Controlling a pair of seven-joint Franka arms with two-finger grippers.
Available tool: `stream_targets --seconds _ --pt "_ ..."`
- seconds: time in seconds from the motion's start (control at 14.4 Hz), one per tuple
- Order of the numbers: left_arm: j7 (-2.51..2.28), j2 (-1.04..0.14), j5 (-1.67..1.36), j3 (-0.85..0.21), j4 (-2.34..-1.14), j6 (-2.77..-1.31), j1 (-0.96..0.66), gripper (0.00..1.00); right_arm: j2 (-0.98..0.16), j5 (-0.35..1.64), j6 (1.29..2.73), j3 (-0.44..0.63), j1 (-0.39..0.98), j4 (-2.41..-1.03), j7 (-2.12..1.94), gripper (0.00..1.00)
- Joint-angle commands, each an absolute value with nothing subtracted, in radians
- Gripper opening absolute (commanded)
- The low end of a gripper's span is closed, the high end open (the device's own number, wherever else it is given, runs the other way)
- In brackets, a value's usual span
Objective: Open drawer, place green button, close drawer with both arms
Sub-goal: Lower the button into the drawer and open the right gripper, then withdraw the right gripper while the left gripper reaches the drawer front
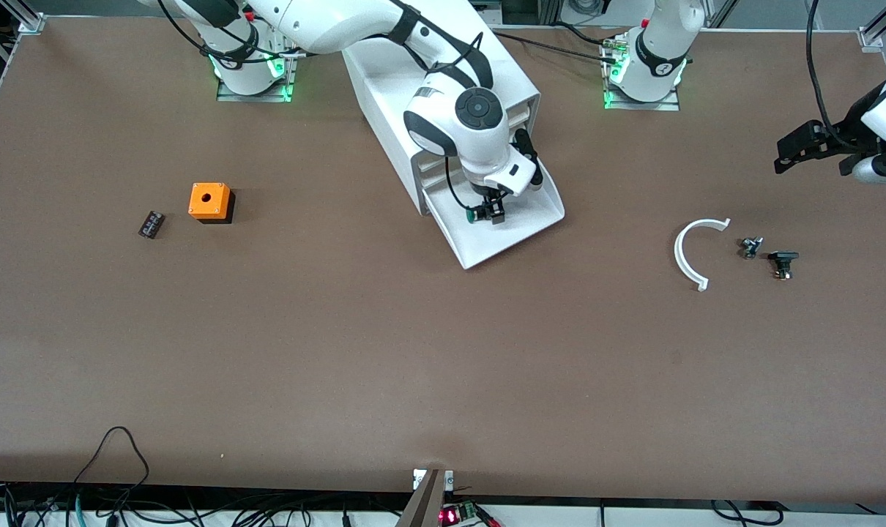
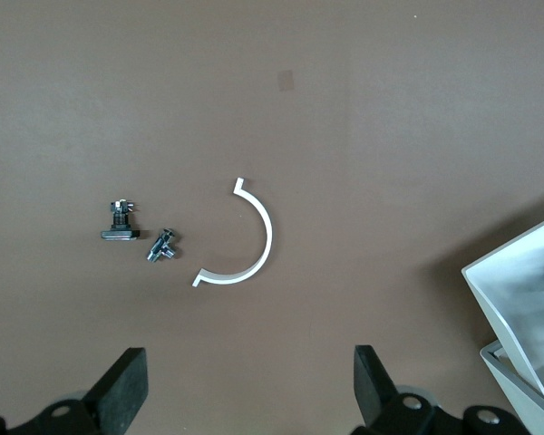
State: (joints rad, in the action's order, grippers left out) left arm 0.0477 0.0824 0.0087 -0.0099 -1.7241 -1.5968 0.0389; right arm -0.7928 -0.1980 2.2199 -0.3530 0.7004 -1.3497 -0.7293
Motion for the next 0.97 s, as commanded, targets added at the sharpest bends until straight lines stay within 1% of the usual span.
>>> stream_targets --seconds 0.0,0.14,0.35,0.48,0.69,0.76,0.9 --pt "0.046 0.077 0.011 -0.006 -1.727 -1.631 0.035 1.00 -0.685 -0.201 2.162 -0.347 0.713 -1.333 -0.629 1.00" --pt "0.049 0.052 0.008 -0.006 -1.736 -1.670 0.037 1.00 -0.615 -0.158 2.113 -0.344 0.700 -1.281 -0.608 1.00" --pt "0.032 -0.010 0.000 -0.017 -1.740 -1.742 0.026 1.00 -0.516 -0.088 2.056 -0.344 0.588 -1.275 -0.543 1.00" --pt "-0.014 -0.081 -0.079 -0.020 -1.741 -1.827 0.023 1.00 -0.486 -0.049 2.008 -0.338 0.496 -1.279 -0.488 1.00" --pt "-0.139 -0.167 -0.132 -0.034 -1.778 -1.957 -0.047 1.00 -0.473 -0.048 1.970 -0.232 0.479 -1.318 -0.297 1.00" --pt "-0.216 -0.198 -0.132 -0.061 -1.798 -2.020 -0.075 1.00 -0.469 -0.046 1.968 -0.191 0.471 -1.325 -0.191 1.00" --pt "-0.396 -0.262 -0.132 -0.100 -1.818 -2.129 -0.122 1.00 -0.447 -0.046 1.944 -0.161 0.433 -1.356 0.026 1.00"
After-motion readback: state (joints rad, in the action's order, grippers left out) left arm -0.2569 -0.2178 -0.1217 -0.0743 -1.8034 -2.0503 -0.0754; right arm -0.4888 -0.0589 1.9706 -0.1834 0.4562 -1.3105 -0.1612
